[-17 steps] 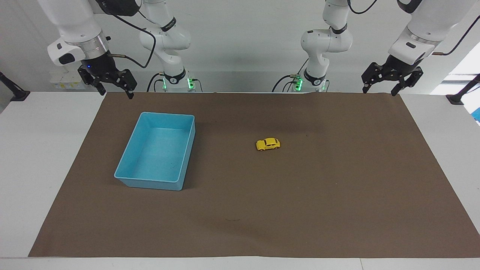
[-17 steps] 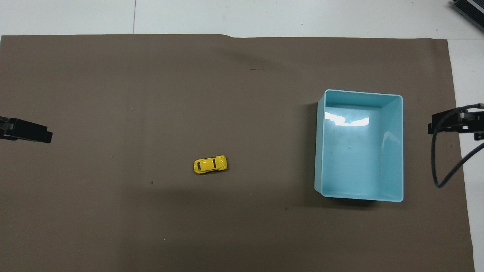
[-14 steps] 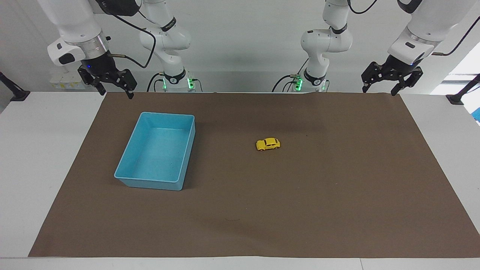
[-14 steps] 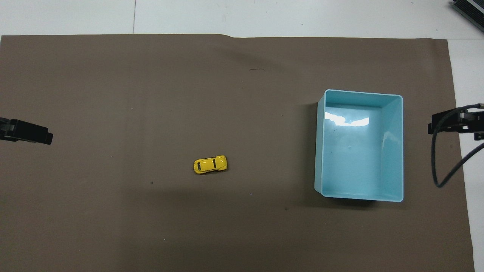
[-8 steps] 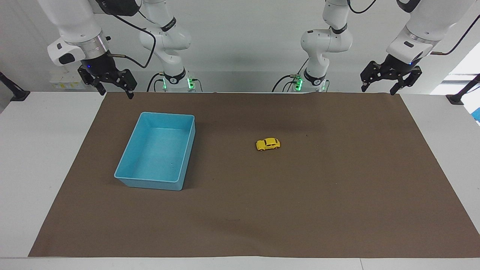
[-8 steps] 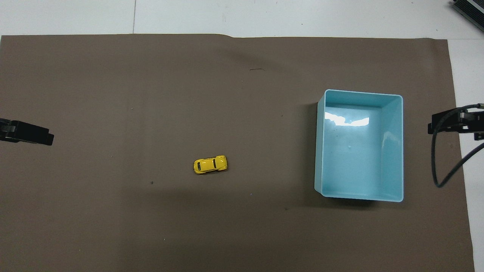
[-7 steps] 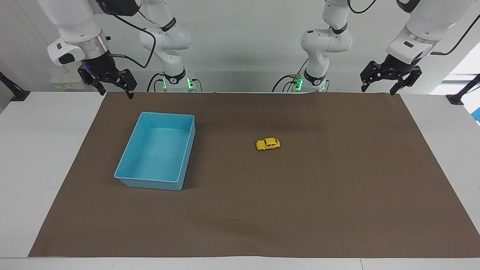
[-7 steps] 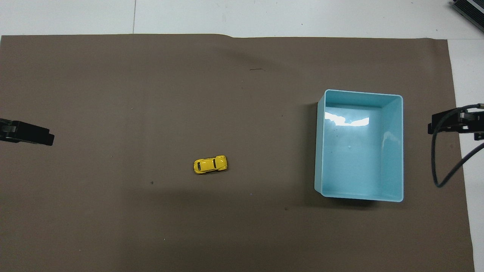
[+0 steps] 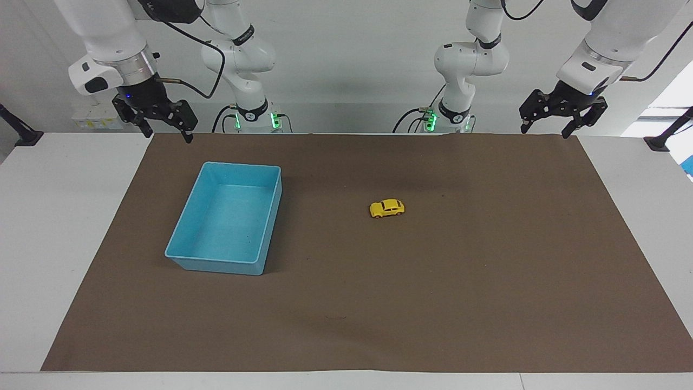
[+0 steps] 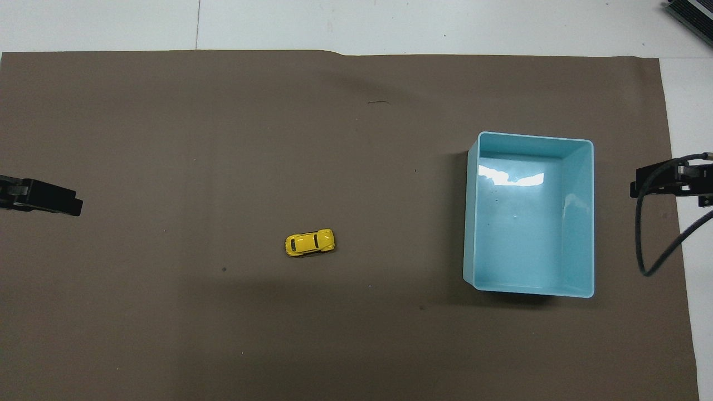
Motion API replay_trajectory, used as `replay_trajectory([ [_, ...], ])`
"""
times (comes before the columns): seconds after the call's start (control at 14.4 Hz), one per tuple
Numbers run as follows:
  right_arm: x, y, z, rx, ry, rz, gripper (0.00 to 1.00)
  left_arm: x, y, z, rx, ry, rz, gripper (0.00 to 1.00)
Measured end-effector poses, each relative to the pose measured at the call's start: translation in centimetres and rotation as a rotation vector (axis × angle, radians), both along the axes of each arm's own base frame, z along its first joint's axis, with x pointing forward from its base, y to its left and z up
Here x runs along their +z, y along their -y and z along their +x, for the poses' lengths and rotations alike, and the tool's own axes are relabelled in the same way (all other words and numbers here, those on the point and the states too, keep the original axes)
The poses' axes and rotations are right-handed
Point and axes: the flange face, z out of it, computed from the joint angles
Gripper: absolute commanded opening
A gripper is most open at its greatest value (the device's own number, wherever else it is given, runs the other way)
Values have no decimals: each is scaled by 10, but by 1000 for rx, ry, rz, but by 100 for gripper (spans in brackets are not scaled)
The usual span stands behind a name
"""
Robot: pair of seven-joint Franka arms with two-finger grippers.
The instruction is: Wind up and store yellow beetle car
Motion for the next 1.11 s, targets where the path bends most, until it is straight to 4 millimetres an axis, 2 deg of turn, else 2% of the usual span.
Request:
replay_trajectory([
  [0.21, 0, 0, 0, 0, 0, 0, 100, -7, 1, 0, 61, -14, 5, 100],
  [0.42, 0, 0, 0, 0, 0, 0, 100, -26, 6, 1, 196, -47, 18, 100],
  [0.56, 0, 0, 0, 0, 0, 0, 100, -51, 25, 2, 316, -61, 31, 100],
  [0.77, 0, 0, 0, 0, 0, 0, 100, -97, 66, -3, 520, -99, 64, 100],
  [1.11, 0, 0, 0, 0, 0, 0, 100, -137, 106, -4, 955, -109, 10, 100],
])
